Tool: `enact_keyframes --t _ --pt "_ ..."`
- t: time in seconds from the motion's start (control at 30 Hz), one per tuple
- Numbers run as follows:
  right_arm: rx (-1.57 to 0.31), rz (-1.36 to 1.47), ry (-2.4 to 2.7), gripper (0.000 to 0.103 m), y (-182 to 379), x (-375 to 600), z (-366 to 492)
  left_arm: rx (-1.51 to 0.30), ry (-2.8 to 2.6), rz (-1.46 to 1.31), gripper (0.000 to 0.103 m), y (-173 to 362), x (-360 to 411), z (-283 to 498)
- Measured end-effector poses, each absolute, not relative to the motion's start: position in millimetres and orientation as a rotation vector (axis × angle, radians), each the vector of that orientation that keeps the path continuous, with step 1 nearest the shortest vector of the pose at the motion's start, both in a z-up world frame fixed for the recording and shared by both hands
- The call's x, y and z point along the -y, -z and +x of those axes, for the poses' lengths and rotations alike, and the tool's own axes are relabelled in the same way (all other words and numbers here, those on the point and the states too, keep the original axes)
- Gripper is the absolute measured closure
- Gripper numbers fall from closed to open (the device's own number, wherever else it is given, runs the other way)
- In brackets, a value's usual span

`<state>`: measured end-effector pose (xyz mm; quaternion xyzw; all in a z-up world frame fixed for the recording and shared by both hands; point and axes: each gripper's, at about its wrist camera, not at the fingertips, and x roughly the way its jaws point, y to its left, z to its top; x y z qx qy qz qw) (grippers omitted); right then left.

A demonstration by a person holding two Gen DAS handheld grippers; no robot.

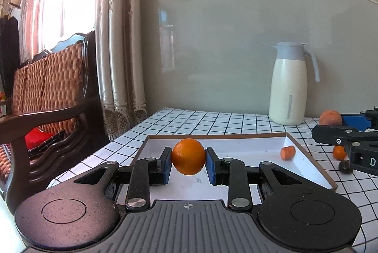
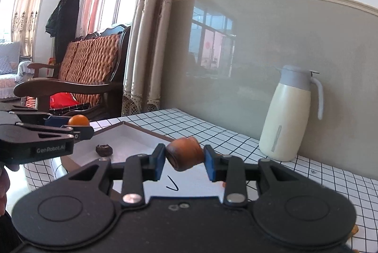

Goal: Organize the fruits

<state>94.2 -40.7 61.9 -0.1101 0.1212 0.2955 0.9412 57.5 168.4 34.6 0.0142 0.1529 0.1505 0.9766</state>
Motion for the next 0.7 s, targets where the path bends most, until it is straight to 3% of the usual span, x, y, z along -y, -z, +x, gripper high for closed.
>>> enact_keyframes --t 0.7 --pt "-0.298 -0.216 -0.557 0.076 -49 38 140 -0.370 -0.383 0.006 0.073 -18 -207 92"
